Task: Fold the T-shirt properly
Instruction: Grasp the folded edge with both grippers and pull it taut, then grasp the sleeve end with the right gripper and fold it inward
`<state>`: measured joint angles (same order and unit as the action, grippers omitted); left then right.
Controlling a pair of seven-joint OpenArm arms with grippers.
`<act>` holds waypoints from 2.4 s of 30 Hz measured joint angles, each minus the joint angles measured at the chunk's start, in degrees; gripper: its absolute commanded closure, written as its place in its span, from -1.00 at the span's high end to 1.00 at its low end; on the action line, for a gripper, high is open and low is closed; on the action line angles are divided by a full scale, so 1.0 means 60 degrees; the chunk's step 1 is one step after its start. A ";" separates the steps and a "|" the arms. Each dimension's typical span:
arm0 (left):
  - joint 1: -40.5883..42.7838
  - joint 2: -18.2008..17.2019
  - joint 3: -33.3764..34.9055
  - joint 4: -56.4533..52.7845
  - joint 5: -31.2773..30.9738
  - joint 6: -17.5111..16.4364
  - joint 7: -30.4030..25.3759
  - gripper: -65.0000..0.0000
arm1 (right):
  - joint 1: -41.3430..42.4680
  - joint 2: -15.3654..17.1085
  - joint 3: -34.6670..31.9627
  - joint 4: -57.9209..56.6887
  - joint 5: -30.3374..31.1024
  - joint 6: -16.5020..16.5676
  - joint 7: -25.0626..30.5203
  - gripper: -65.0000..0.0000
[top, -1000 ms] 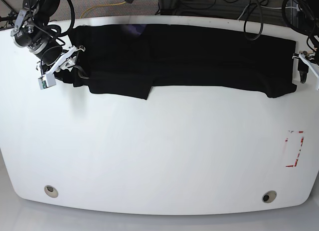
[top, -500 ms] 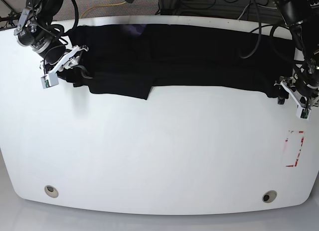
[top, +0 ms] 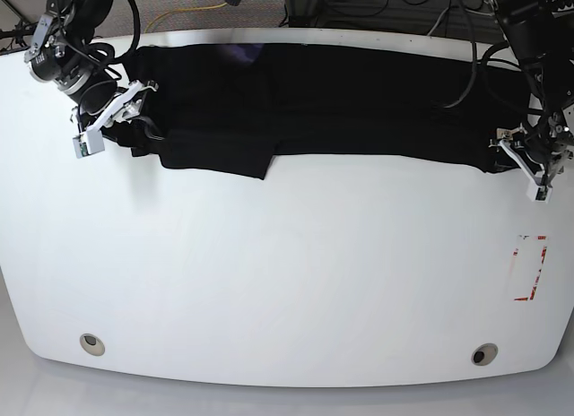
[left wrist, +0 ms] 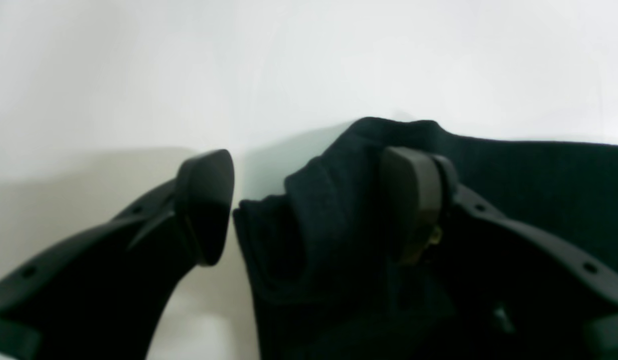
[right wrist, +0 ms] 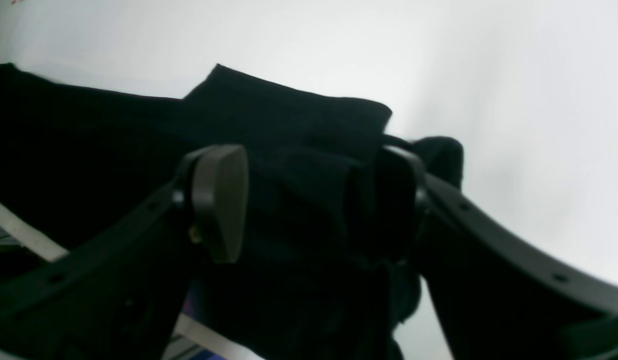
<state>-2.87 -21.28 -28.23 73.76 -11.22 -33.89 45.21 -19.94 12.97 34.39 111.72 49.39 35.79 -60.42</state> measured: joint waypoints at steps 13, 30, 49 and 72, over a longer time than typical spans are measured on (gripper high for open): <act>0.0084 -0.0025 -0.0062 0.0925 -0.0040 -0.0040 -0.0040 -0.98 | -0.0015 -0.0138 -0.0018 0.0000 -0.0007 0.0000 -0.0011 0.19; 0.2641 0.0004 -0.1326 0.3821 -0.0106 -0.0109 -0.0033 -1.00 | -0.0025 -0.0178 -0.0022 -0.0004 -0.0004 -0.0004 -0.0007 0.19; 0.4411 0.0015 -0.1563 0.3825 -0.0076 -0.1042 -0.0036 0.20 | -0.0018 -0.0175 -0.0022 -0.0004 -0.0007 -0.0004 -0.0011 0.19; 0.3876 0.1643 -0.1865 0.4557 0.0284 -0.1082 0.1231 0.19 | 0.1402 0.0226 -0.0186 -0.0448 -0.0033 -0.0036 -0.0004 0.21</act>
<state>20.38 -11.42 -39.42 101.10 -9.52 -40.38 52.60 -11.53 14.33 33.28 109.03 49.19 35.57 -60.45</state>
